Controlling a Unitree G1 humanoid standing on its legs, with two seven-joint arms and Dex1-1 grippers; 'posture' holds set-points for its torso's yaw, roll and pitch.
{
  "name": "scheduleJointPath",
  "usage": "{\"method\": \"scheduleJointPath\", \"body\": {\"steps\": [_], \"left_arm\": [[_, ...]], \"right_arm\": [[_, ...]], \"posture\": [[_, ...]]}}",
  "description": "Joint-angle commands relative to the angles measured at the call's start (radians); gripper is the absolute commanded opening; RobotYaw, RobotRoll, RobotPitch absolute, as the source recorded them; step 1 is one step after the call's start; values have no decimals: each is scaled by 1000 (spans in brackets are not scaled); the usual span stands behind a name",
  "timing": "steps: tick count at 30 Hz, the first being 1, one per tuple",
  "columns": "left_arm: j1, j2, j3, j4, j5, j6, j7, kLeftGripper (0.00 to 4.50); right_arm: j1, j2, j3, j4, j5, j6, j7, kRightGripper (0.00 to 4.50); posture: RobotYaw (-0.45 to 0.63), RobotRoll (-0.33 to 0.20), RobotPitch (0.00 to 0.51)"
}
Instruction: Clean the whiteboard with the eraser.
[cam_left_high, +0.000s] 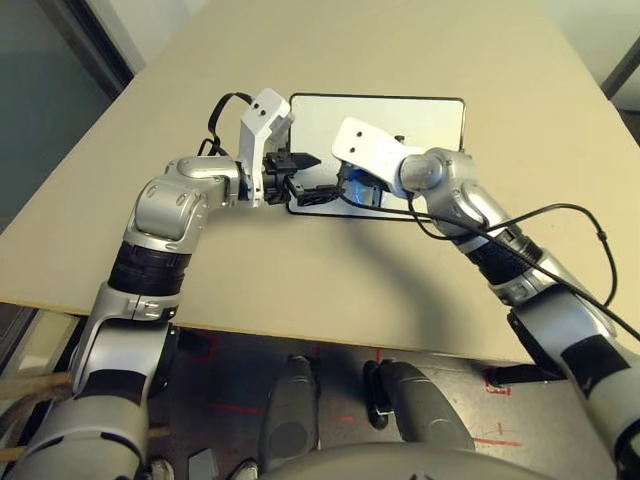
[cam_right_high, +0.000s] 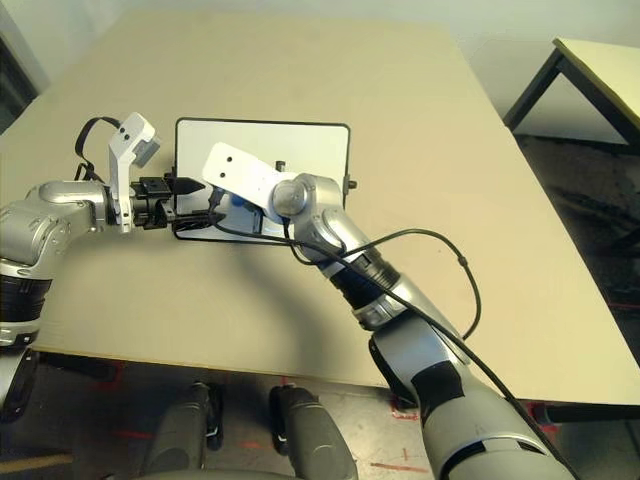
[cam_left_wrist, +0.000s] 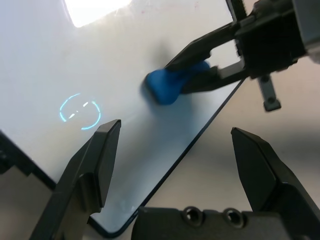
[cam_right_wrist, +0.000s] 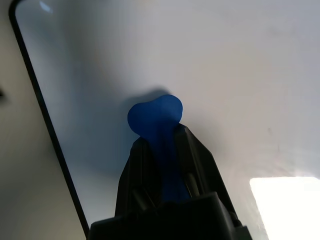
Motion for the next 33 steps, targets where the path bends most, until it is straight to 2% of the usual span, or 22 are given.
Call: {"method": "scheduleJointPath", "body": {"steps": [1, 20, 33], "left_arm": [[-9, -4, -11, 12, 5, -8, -11, 4500], [-14, -7, -16, 19, 10, -12, -22, 4500], [-25, -14, -21, 27, 11, -13, -24, 4500]], "right_arm": [[39, -62, -35, 41, -13, 72, 11, 563], [94, -185, -78, -110, -3, 144, 71, 562], [88, -135, -40, -115, -4, 155, 67, 548]], "posture": [[-25, 0, 168], [-40, 0, 169], [-34, 0, 179]]}}
